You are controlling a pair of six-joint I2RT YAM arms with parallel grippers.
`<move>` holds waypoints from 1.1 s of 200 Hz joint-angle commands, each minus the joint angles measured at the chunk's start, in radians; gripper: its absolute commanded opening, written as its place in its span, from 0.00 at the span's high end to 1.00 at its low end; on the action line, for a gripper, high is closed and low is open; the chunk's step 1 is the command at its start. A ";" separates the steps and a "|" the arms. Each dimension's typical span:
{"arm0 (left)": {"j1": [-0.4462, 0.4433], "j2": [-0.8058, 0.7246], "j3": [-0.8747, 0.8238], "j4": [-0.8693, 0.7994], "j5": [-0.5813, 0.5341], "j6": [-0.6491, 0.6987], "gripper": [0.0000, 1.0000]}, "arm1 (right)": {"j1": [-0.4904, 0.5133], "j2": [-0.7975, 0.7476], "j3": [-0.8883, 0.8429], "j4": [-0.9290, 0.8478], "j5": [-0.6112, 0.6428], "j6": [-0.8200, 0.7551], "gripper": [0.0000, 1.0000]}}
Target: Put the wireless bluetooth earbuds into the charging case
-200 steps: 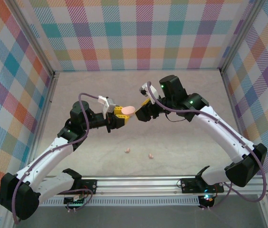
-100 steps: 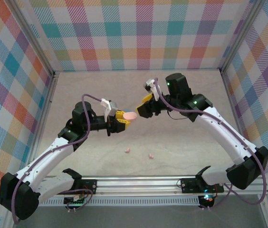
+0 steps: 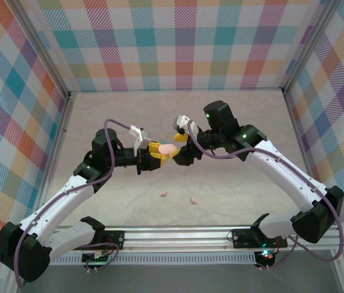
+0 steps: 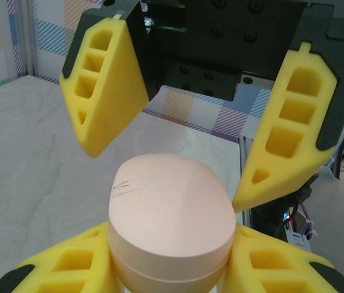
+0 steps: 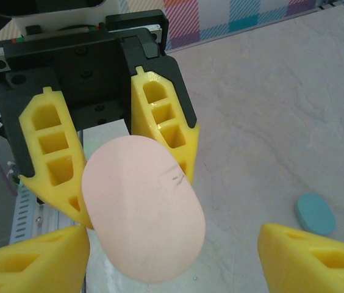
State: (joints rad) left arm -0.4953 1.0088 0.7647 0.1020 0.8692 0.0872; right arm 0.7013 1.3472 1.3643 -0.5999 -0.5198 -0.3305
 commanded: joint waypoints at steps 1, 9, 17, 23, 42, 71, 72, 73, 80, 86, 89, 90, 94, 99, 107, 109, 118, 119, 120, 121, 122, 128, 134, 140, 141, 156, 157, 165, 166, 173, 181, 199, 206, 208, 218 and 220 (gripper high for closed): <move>-0.005 0.003 0.038 -0.013 0.033 0.015 0.89 | 0.003 0.010 0.031 0.006 0.015 -0.032 0.27; -0.005 0.004 0.039 -0.014 0.037 0.016 0.89 | 0.002 0.014 0.037 0.011 0.038 -0.013 0.27; -0.005 0.007 0.039 -0.015 0.039 0.015 0.89 | 0.003 0.021 0.048 0.008 0.060 -0.001 0.28; -0.005 0.009 0.041 -0.015 0.044 0.016 0.89 | 0.002 0.026 0.058 0.003 0.074 0.006 0.29; -0.006 0.010 0.040 -0.012 0.053 0.015 0.89 | 0.001 0.043 0.087 -0.008 0.117 0.030 0.30; -0.008 0.013 0.035 -0.014 0.066 0.013 0.89 | 0.001 0.057 0.118 0.000 0.181 0.066 0.30; -0.008 0.013 0.034 -0.015 0.065 0.013 0.89 | 0.001 0.058 0.119 0.001 0.182 0.067 0.30; -0.009 0.013 0.034 -0.015 0.065 0.013 0.89 | 0.000 0.059 0.121 0.001 0.183 0.068 0.30; -0.009 0.013 0.031 -0.015 0.066 0.013 0.89 | 0.001 0.063 0.130 0.003 0.190 0.076 0.30; -0.009 0.012 0.031 -0.016 0.065 0.013 0.90 | -0.001 0.068 0.138 0.003 0.195 0.083 0.30; -0.009 0.012 0.029 -0.015 0.065 0.013 0.90 | 0.000 0.070 0.141 0.003 0.198 0.087 0.30; -0.009 0.012 0.029 -0.016 0.065 0.013 0.90 | 0.000 0.070 0.143 0.003 0.199 0.088 0.30; -0.009 0.012 0.028 -0.017 0.064 0.013 0.90 | -0.001 0.074 0.148 0.003 0.205 0.092 0.30; -0.009 0.011 0.027 -0.018 0.063 0.014 0.90 | -0.001 0.077 0.153 0.003 0.213 0.097 0.30; -0.009 0.007 0.027 -0.022 0.063 0.015 0.90 | -0.002 0.082 0.161 0.005 0.228 0.105 0.30; -0.009 0.007 0.026 -0.023 0.061 0.015 0.90 | -0.001 0.084 0.162 0.005 0.231 0.106 0.30; -0.009 0.002 0.025 -0.026 0.059 0.018 0.90 | -0.003 0.088 0.168 0.008 0.242 0.111 0.30; -0.009 0.002 0.024 -0.027 0.058 0.017 0.90 | -0.003 0.088 0.168 0.008 0.244 0.111 0.30; -0.009 0.002 0.024 -0.028 0.058 0.018 0.90 | -0.002 0.089 0.169 0.008 0.245 0.111 0.30; -0.009 0.001 0.024 -0.028 0.058 0.018 0.90 | -0.002 0.090 0.169 0.009 0.246 0.112 0.30; -0.009 0.000 0.024 -0.028 0.058 0.018 0.90 | -0.002 0.090 0.169 0.009 0.247 0.112 0.30; -0.010 -0.003 0.024 -0.030 0.055 0.020 0.90 | -0.004 0.094 0.172 0.011 0.253 0.114 0.30; -0.009 -0.005 0.024 -0.032 0.053 0.020 0.90 | -0.004 0.097 0.176 0.011 0.259 0.117 0.30; -0.009 -0.009 0.023 -0.034 0.050 0.022 0.90 | -0.004 0.100 0.179 0.011 0.263 0.120 0.29; -0.009 -0.009 0.024 -0.035 0.051 0.022 0.90 | -0.004 0.101 0.179 0.011 0.263 0.120 0.30; -0.009 -0.015 0.022 -0.039 0.038 0.028 0.90 | -0.005 0.105 0.185 0.005 0.262 0.126 0.29; -0.009 -0.015 0.022 -0.040 0.037 0.028 0.90 | -0.005 0.105 0.186 0.006 0.262 0.127 0.29; -0.009 -0.015 0.021 -0.040 0.025 0.029 0.90 | -0.005 0.105 0.187 0.004 0.253 0.132 0.29; -0.009 -0.015 0.021 -0.040 0.024 0.029 0.90 | -0.006 0.105 0.187 0.003 0.251 0.133 0.29; -0.009 -0.013 0.021 -0.042 0.016 0.029 0.90 | -0.006 0.103 0.183 0.005 0.239 0.140 0.29; -0.009 -0.010 0.021 -0.043 0.008 0.028 0.90 | -0.005 0.100 0.175 0.009 0.225 0.148 0.29; -0.009 -0.005 0.025 -0.052 -0.016 0.023 0.90 | -0.006 0.098 0.163 0.015 0.196 0.173 0.29; -0.009 -0.006 0.024 -0.055 -0.025 0.021 0.90 | -0.006 0.099 0.158 0.017 0.185 0.184 0.29; -0.009 -0.007 0.024 -0.057 -0.028 0.020 0.90 | -0.005 0.099 0.158 0.017 0.182 0.188 0.29; -0.009 -0.011 0.021 -0.070 -0.049 0.021 0.90 | -0.006 0.101 0.154 0.015 0.165 0.206 0.29; -0.009 -0.012 0.021 -0.072 -0.052 0.022 0.90 | -0.005 0.101 0.153 0.015 0.162 0.209 0.29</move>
State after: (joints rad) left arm -0.4961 1.0218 0.7712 0.0536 0.8349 0.0944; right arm 0.7006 1.4429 1.5219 -0.6220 -0.3191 -0.1818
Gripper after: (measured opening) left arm 0.356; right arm 0.714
